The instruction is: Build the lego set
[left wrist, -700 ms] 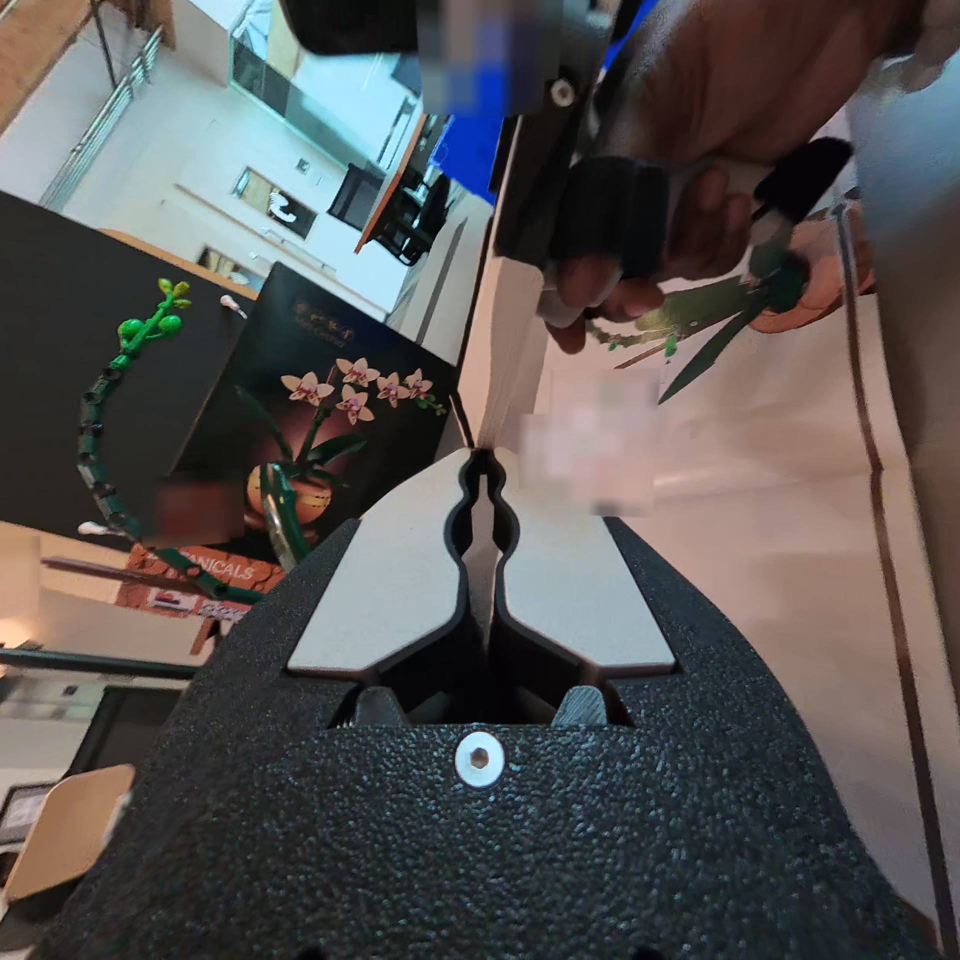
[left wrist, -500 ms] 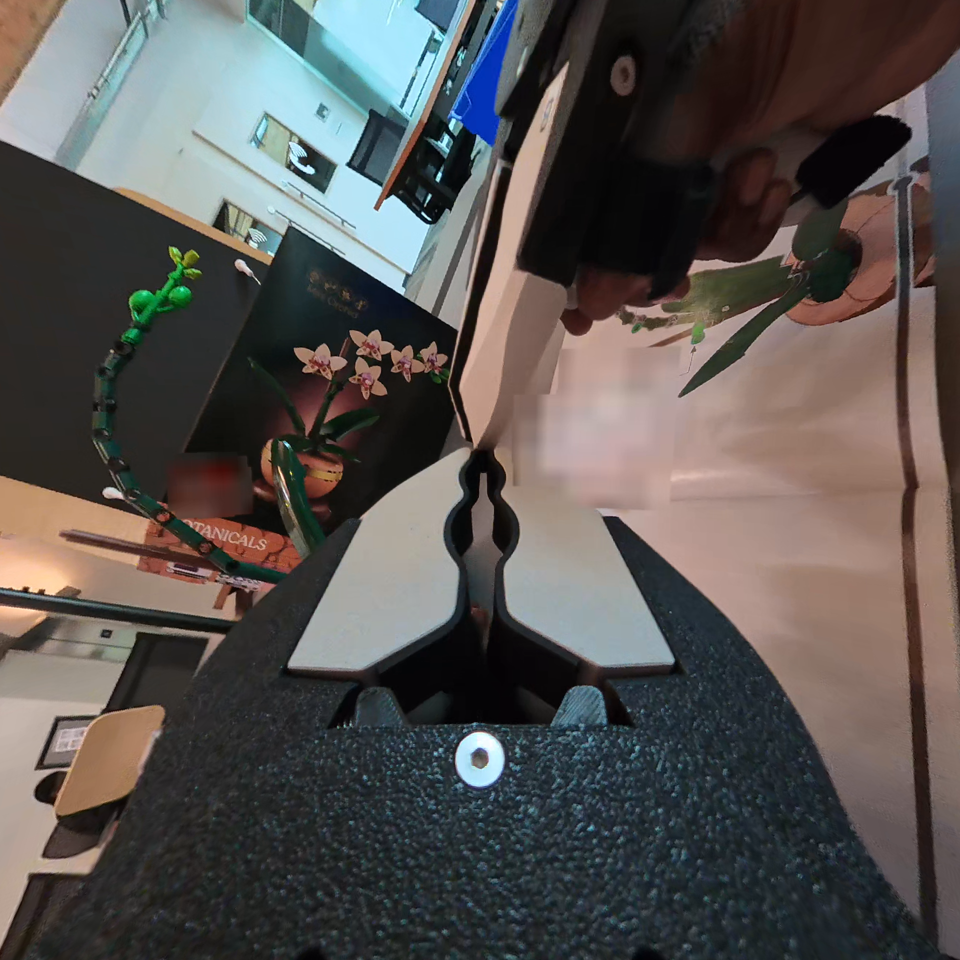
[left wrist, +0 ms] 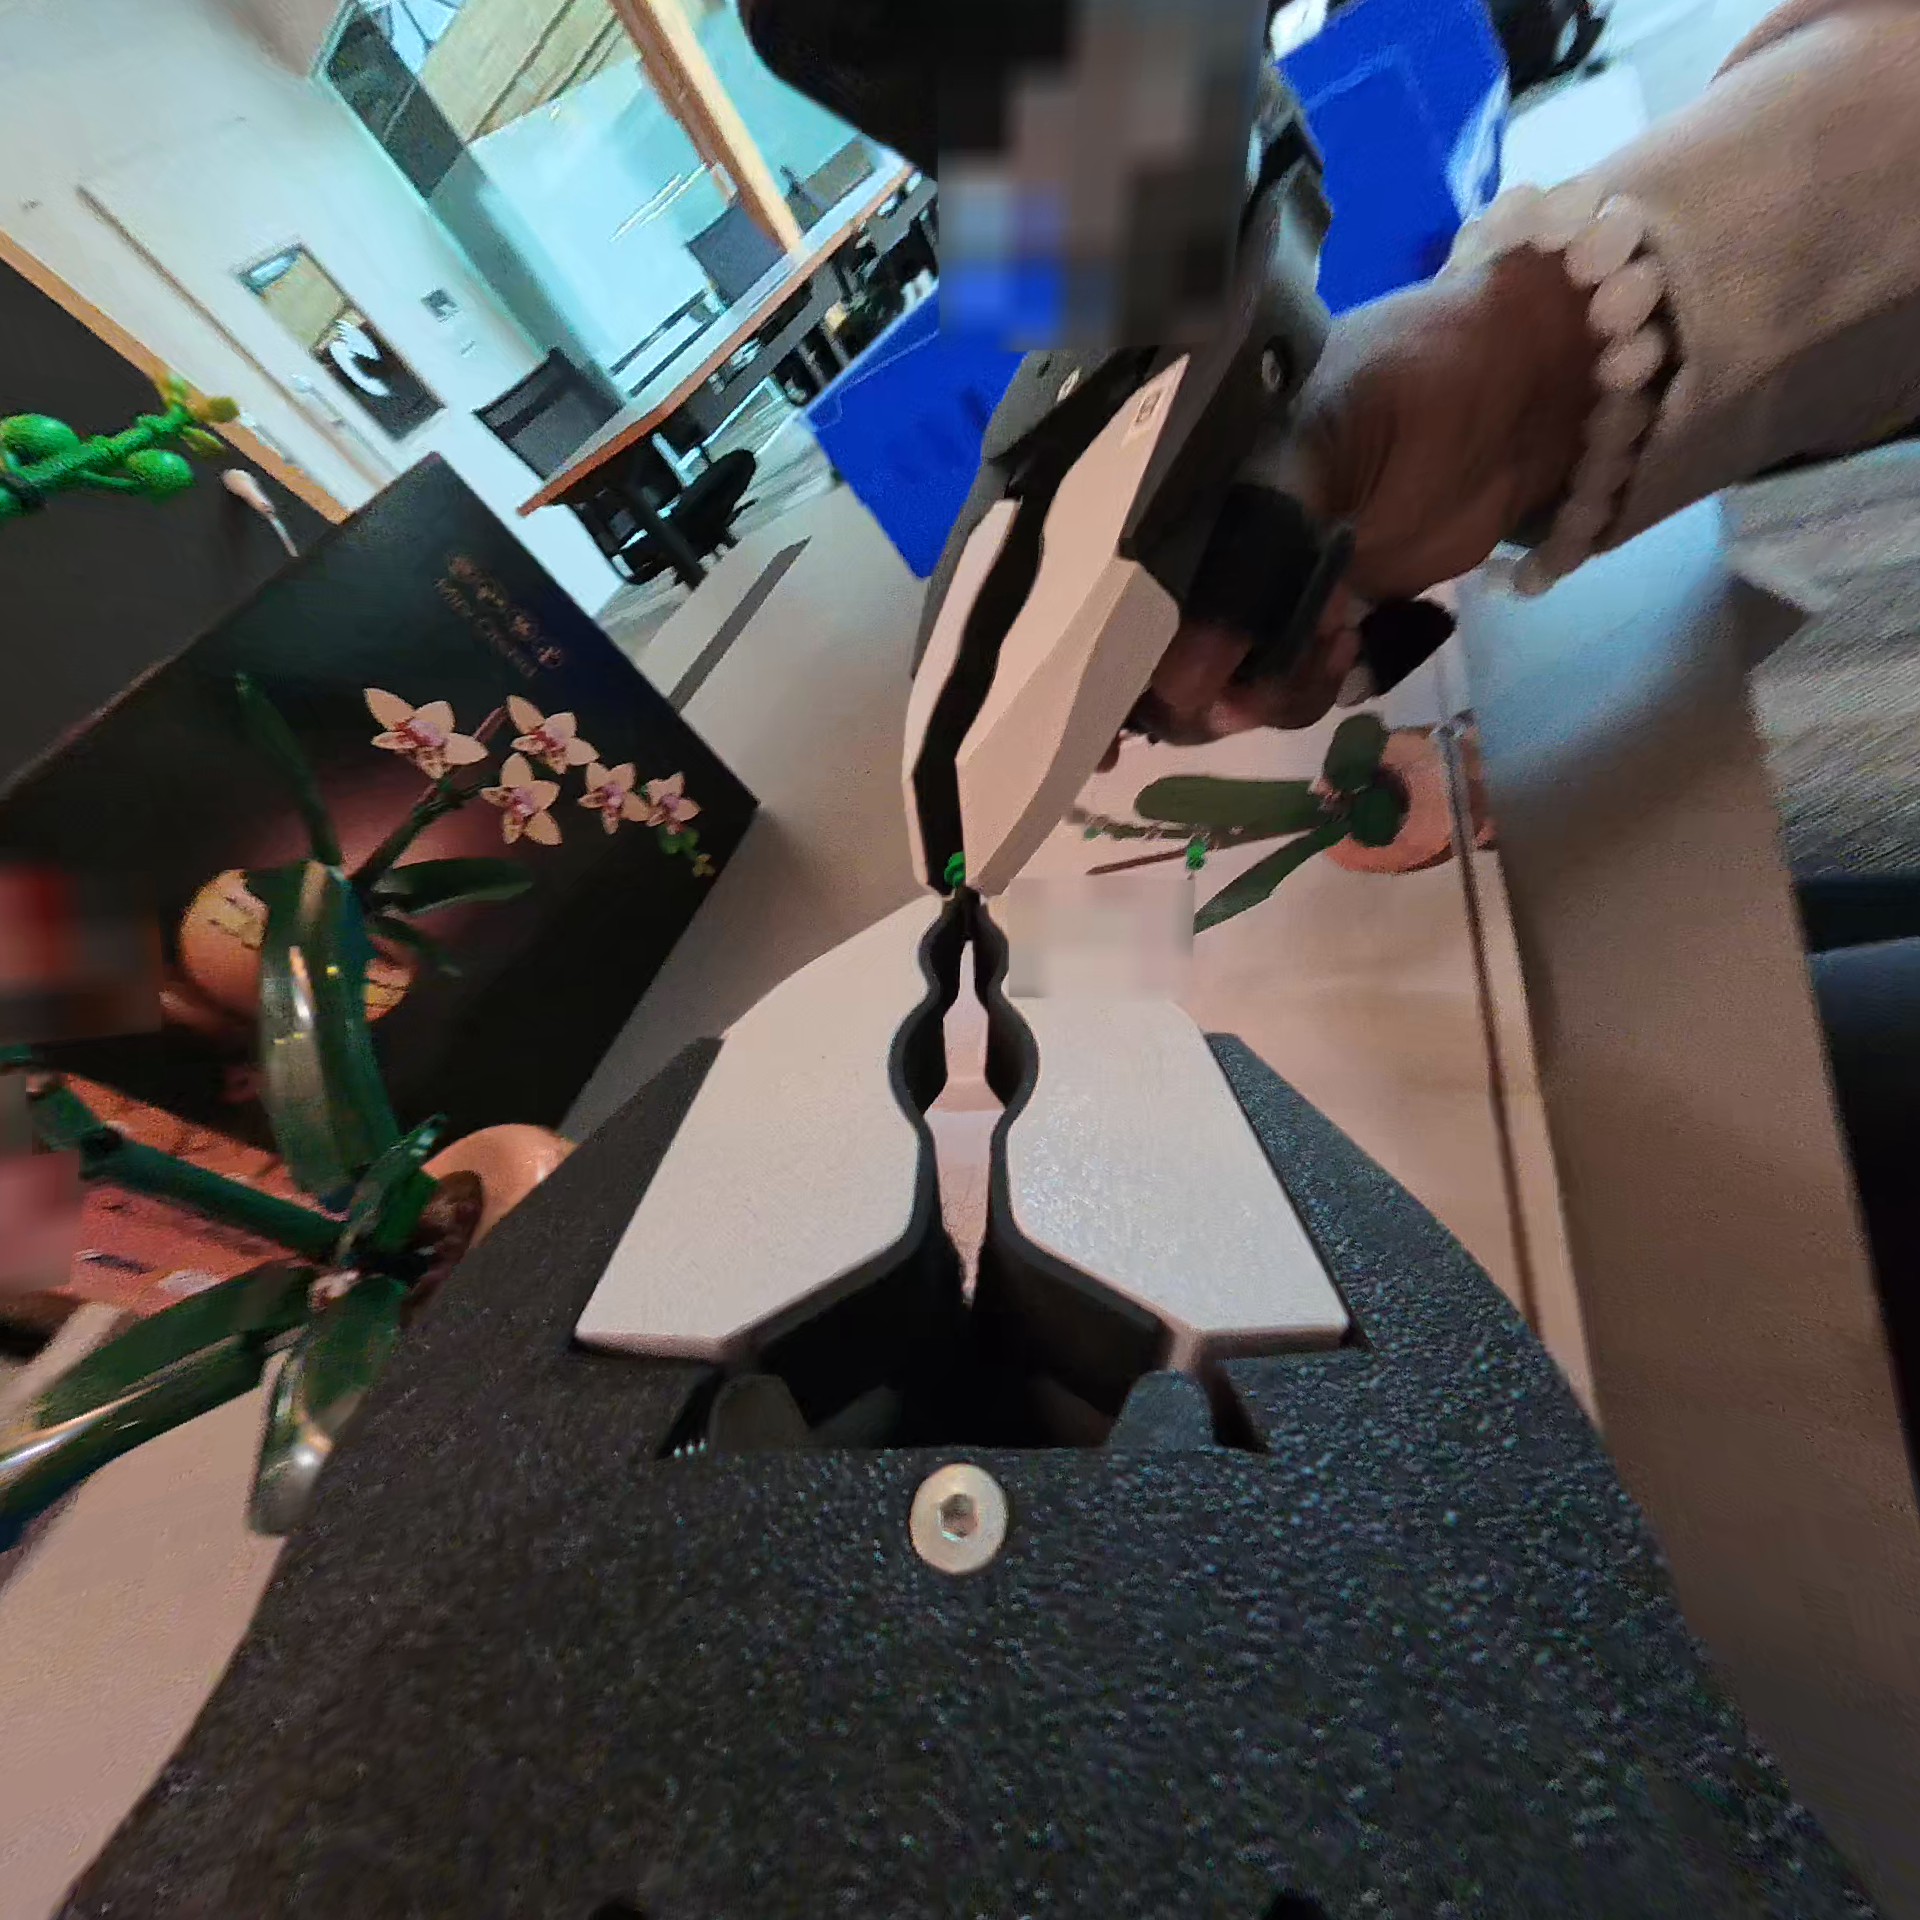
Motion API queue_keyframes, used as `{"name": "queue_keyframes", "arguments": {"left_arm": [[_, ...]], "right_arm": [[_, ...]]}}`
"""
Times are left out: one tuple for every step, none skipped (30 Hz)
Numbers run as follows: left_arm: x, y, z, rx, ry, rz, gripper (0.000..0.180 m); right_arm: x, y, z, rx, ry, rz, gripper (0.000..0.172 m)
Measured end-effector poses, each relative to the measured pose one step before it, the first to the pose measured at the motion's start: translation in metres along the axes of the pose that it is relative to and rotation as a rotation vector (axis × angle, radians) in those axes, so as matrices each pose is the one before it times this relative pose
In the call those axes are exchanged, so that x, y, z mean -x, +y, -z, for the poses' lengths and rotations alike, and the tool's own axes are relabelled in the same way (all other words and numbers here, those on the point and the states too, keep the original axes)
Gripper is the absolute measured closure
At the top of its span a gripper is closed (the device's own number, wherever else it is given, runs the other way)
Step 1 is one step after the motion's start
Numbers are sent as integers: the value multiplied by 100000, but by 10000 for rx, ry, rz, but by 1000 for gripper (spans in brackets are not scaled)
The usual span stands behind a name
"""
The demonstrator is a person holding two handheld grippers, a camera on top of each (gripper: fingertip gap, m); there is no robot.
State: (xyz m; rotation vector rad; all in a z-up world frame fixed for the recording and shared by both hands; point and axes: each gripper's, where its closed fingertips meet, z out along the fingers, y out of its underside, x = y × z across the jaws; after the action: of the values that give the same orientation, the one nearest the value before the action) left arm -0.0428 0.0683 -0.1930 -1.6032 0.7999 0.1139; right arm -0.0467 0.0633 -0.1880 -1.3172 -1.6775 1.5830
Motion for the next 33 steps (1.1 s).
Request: {"name": "queue_keyframes", "arguments": {"left_arm": [[-136,-341,132,-291,286,444,179],[-145,-359,122,-328,331,564,179],[-155,-289,122,-296,340,541,179],[-179,-269,139,-299,337,441,179],[-110,-157,73,-195,228,331,179],[-163,-185,65,-216,212,246,179],[-154,-286,58,-243,216,357,179],[-125,-277,44,-221,175,317,179],[-128,-206,24,-174,136,167,179],[-65,-116,38,-117,73,122,179],[27,-39,0,-69,36,177,179],[28,-28,9,-70,22,150,179],[124,33,-45,-26,-53,161,180],[259,226,-67,148,-187,27,179],[292,432,-71,346,-292,-243,180],[312,427,-121,371,-369,-251,180],[254,318,-122,309,-315,-145,180],[153,138,-27,135,-150,13,180],[121,21,12,41,-8,307,180],[54,7,54,-13,135,434,180],[37,-4,69,-43,202,516,180],[9,52,29,-24,225,595,180],[-11,104,19,-18,242,565,180],[-37,68,38,-49,262,569,180],[-75,37,59,-46,307,570,180],[-80,-1,59,-76,279,511,180],[-68,36,34,-51,205,334,180],[-34,-60,29,-118,115,47,180],[-171,-126,91,-113,125,-237,180],[-193,-68,76,-38,57,-546,180],[-268,-168,18,-32,30,-503,180],[-446,-272,-40,-79,100,-500,180],[-291,-1,-102,88,0,-587,180]], "right_arm": [[287,-162,161,-72,-285,66,167],[313,-190,142,-132,-292,-25,167],[203,-153,32,-102,-270,-172,167],[323,-140,39,-142,-284,-28,167],[160,-86,-11,-79,-148,-92,167],[244,-85,32,-43,-208,-72,167],[232,-205,75,-125,-249,-120,167],[216,-172,49,-132,-200,-116,167],[175,-127,27,-96,-175,-80,167],[102,-77,-21,-66,-94,-98,167],[8,-61,-46,-56,-1,-79,167],[-18,-18,-2,-12,14,-10,167],[-146,-37,-6,-6,131,15,167],[-374,89,-36,106,334,83,167],[-468,278,-30,259,477,334,167],[-471,240,-2,270,534,391,167],[-380,167,-68,276,625,555,167],[-146,24,-32,222,539,656,167],[-115,-70,-42,176,537,613,167],[-8,-90,-46,153,469,676,167],[-9,-92,-46,123,463,716,167],[-6,-5,-37,191,484,979,167],[33,-13,-32,238,496,1080,167],[61,-91,-12,183,481,1107,166],[72,-115,12,64,328,714,166],[21,-121,12,-28,182,246,166],[68,-87,1,-55,13,27,166],[-71,56,9,-90,-73,-237,166],[25,-192,54,-319,-317,-722,166],[140,-116,40,-295,-649,-1158,167],[151,-199,114,-418,-697,-984,167],[293,-332,258,-522,-767,-691,167],[259,21,136,-140,-760,-1010,167]]}}
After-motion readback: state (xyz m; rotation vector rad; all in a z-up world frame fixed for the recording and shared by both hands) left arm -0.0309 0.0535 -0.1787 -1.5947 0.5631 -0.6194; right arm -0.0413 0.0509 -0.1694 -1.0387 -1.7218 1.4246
